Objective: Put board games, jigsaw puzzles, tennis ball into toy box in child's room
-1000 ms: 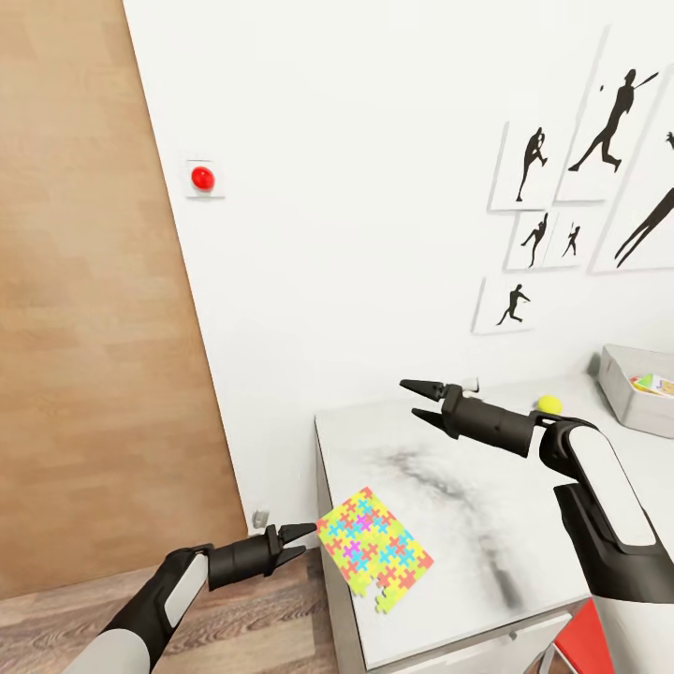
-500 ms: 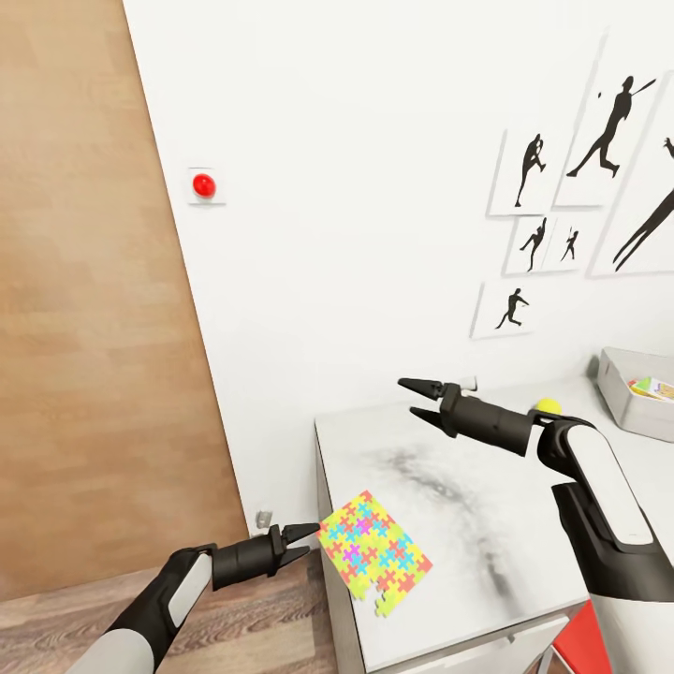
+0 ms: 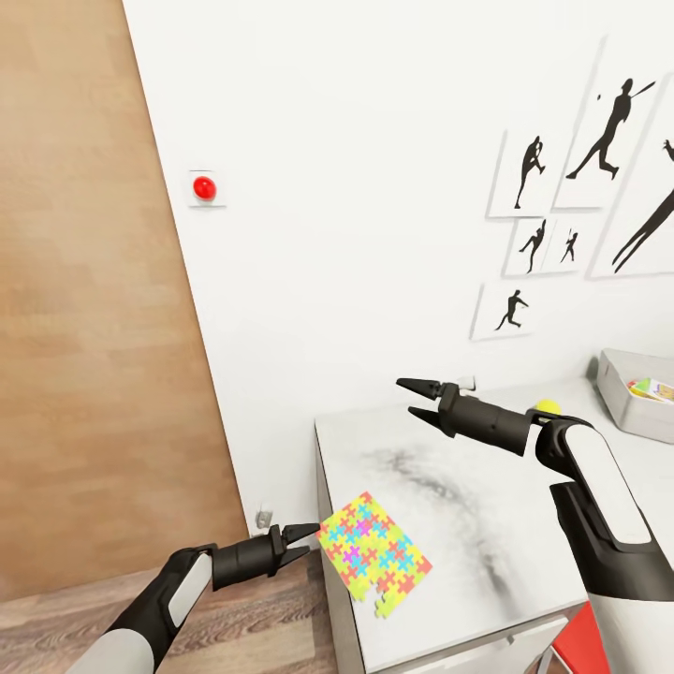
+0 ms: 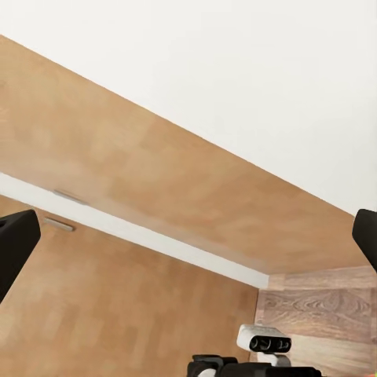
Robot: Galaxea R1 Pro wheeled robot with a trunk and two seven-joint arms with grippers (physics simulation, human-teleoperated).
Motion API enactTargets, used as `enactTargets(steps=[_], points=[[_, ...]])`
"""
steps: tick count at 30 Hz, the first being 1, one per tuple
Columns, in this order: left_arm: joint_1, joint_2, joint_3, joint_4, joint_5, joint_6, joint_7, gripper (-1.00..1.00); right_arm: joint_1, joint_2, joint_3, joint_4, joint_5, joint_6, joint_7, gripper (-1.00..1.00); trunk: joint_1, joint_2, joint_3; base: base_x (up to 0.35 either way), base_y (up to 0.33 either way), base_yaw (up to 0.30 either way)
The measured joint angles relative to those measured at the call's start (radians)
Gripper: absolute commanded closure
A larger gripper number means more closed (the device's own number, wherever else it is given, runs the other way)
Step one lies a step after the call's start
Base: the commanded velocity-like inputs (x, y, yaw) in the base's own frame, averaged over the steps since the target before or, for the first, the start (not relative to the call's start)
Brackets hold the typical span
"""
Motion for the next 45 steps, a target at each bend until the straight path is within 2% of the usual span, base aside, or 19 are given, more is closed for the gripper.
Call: enactTargets(steps=[10,45], points=[[0.0,0.0,0.0,0.0,0.0,-0.002,0.0,-1.0,0.0,0.0,0.0,0.0,0.0,0.0,0.0,-1.0,0.0,0.0,0.0,0.104,0.0,0.0],[0.0,0.0,0.0,0.0,0.0,-0.002,0.0,-1.0,0.0,0.0,0.0,0.0,0.0,0.0,-0.001,-1.0,0.0,0.0,0.0,0.0,-0.023,0.0]])
